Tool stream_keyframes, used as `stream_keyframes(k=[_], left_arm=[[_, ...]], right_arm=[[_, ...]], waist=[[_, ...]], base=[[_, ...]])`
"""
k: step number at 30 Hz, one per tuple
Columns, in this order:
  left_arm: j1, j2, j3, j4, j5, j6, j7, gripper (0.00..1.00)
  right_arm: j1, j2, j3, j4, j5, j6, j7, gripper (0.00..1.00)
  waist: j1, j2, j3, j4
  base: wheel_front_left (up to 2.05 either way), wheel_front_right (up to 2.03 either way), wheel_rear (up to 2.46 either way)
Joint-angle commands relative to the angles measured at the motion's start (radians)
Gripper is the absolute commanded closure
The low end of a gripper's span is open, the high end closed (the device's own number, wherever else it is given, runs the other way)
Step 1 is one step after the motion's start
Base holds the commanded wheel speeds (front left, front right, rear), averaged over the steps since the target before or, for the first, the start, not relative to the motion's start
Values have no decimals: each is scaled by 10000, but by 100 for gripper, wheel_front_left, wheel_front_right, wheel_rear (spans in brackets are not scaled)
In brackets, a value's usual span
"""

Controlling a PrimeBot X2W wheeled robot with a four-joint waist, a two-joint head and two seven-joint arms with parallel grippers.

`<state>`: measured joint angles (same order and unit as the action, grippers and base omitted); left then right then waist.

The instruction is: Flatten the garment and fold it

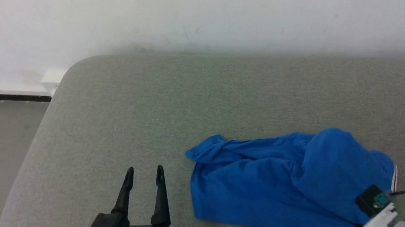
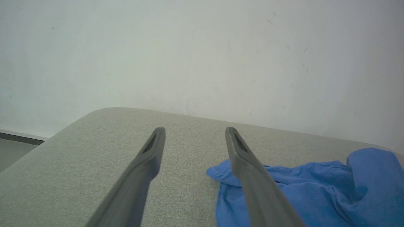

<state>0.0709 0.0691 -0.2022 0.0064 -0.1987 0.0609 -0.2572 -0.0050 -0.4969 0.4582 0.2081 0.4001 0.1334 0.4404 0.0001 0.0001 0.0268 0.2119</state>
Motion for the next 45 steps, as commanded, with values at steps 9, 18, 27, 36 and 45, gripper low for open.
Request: stream_keyframes(k=[9,18,27,36,45], left_arm=[[27,-130,60,83,138,-185,-45,0],[4,-168,-84,288,167,-359,-45,0],[-1211,-71,-1389,1479,-194,-1484,1945,0],[-4340,79,-3370,2875,-771,-1896,6743,0],[-6487,76,-4566,4953,-1641,-1913,8601,0]], right_arm=[[1830,-1140,-3093,-845,-352,-27,1544,100],[1604,1188,-4345,-2566,-930,-27,-99,0],[1249,2477,-4830,-4037,-1381,-27,-3637,0],[653,3225,-5161,-3148,-2839,-27,-5172,0],[-17,3648,-5294,-2835,-3243,-27,-5702,0]], waist=[[-1,-1,-560,-1063],[-1,-1,-634,-1352],[-1,-1,80,-1902],[-1,-1,1356,-2585],[-1,-1,2024,-3139]], base=[[0,0,0],[0,0,0],[0,0,0],[0,0,0],[0,0,0]])
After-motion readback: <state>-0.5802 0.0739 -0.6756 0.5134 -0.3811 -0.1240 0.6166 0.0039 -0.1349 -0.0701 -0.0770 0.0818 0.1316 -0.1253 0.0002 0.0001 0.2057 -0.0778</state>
